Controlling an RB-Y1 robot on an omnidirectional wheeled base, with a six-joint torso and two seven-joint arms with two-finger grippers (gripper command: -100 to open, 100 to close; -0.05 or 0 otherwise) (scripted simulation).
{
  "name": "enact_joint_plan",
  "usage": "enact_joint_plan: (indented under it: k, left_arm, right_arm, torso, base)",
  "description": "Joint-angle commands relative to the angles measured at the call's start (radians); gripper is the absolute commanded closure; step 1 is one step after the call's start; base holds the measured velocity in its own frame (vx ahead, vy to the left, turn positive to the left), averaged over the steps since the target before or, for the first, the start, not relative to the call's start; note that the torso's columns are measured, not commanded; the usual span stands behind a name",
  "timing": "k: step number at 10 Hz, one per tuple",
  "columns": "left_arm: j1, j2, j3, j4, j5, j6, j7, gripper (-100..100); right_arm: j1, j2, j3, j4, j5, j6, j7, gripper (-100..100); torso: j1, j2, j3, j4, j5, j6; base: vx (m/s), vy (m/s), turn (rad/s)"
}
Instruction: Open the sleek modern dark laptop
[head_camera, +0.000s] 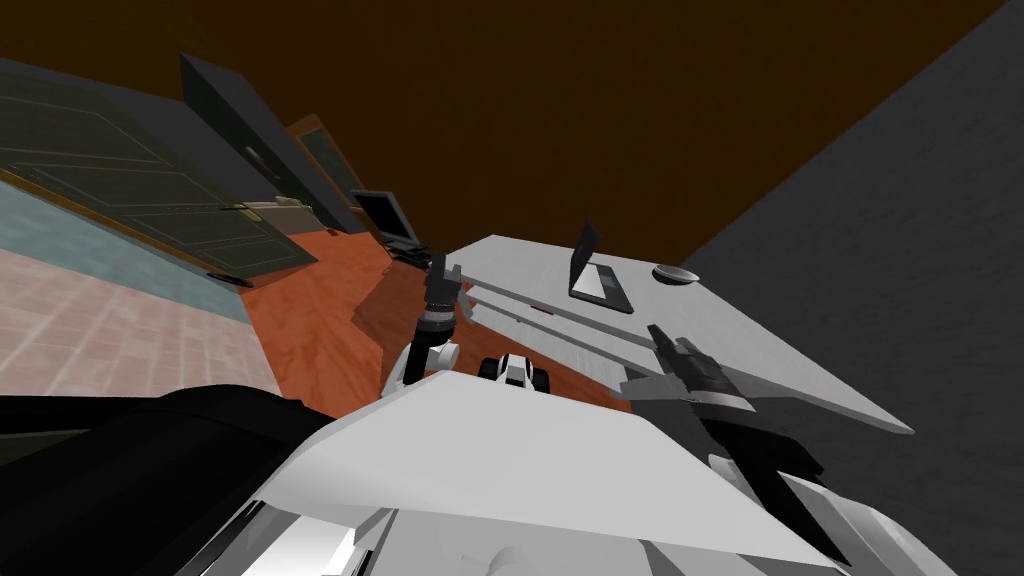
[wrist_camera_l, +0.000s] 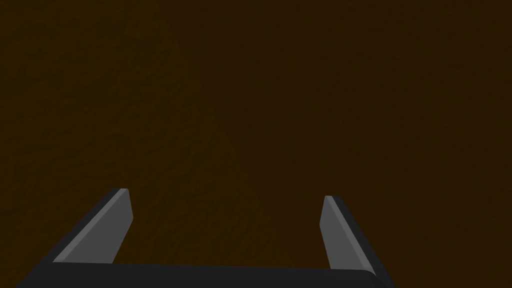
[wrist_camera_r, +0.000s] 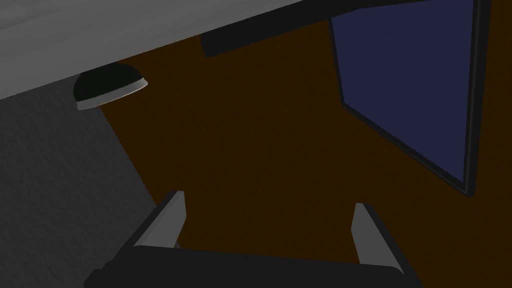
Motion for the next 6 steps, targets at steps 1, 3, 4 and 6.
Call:
enact_joint_plan:
  k: [1, 3, 4, 6]
  left_arm:
    - [0.0, 0.0, 0.0, 0.0, 0.0, 0.0, 0.0, 0]
    - [0.0, 0.0, 0.0, 0.0, 0.0, 0.0, 0.0, 0]
    - [0.0, 0.0, 0.0, 0.0, 0.0, 0.0, 0.0, 0]
    - [0.0, 0.0, 0.0, 0.0, 0.0, 0.0, 0.0, 0]
  right_arm:
    - [0.044, -0.074, -0.075, 0.021, 0.059, 0.043, 0.034, -100]
    - [0.08, -0.126, -0.124, 0.031, 0.098, 0.08, 0.058, -100]
    - [0.098, -0.15, -0.148, 0.036, 0.115, 0.098, 0.07, -100]
    - [0.131, -0.197, -0.193, 0.05, 0.145, 0.134, 0.092, -100]
  torso:
    - [-0.002, 0.001, 0.001, 0.0, -0.001, 0.0]
    - [0.0, -0.001, 0.0, 0.0, -0.001, 0.0]
    - [-0.001, 0.001, 0.0, 0.0, 0.0, 0.0]
    - [0.002, 0.002, 0.001, 0.0, 0.0, 0.0]
  base:
    - [0.086, 0.202, 0.063]
    - [0.095, 0.189, 0.068]
    - [0.064, 0.209, 0.081]
    - [0.068, 0.213, 0.108]
